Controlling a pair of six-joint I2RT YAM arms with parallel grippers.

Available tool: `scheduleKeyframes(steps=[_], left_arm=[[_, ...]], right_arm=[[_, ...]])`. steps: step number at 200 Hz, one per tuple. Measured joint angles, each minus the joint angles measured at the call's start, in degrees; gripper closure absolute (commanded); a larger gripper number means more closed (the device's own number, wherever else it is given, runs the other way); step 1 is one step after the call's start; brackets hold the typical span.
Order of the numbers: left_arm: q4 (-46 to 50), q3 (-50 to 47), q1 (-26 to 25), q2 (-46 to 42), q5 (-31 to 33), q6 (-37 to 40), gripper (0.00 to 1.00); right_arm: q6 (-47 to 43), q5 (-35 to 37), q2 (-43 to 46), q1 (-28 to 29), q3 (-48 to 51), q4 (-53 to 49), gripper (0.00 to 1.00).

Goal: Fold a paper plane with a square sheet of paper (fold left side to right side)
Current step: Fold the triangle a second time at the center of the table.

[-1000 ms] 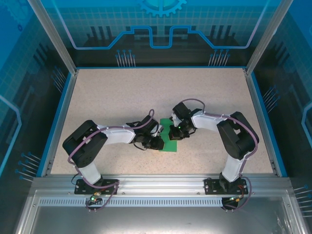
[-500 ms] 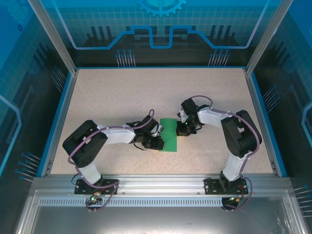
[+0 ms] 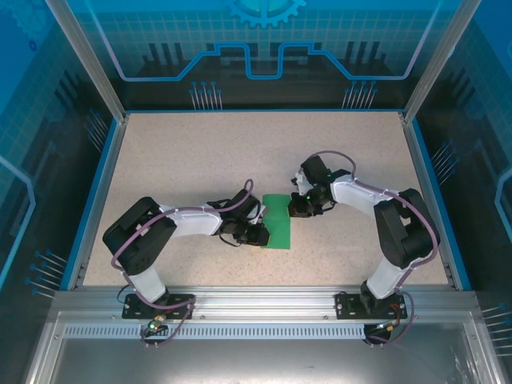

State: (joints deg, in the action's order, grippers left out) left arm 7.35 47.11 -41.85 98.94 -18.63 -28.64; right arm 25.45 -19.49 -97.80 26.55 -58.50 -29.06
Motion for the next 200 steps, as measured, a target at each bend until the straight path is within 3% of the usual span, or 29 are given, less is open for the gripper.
scheduleKeyframes(steps=[61,149,200], left_arm=[[1.2,0.9,-0.1,0.0,0.0,0.0,0.77],[6.9,7.0,-0.7,-0.3,0.8,0.2,0.79],[6.6,9.7,-0.7,4.7,-2.1,0.6,0.83]], right_arm=[[1.1,-0.9,-7.7,3.4,-1.9,-0.9,1.0],[0.8,0.4,-8.7,3.4,-3.8,-2.6,1.0],[0.5,0.4,-8.7,3.4,-3.9,-2.7,1.0]])
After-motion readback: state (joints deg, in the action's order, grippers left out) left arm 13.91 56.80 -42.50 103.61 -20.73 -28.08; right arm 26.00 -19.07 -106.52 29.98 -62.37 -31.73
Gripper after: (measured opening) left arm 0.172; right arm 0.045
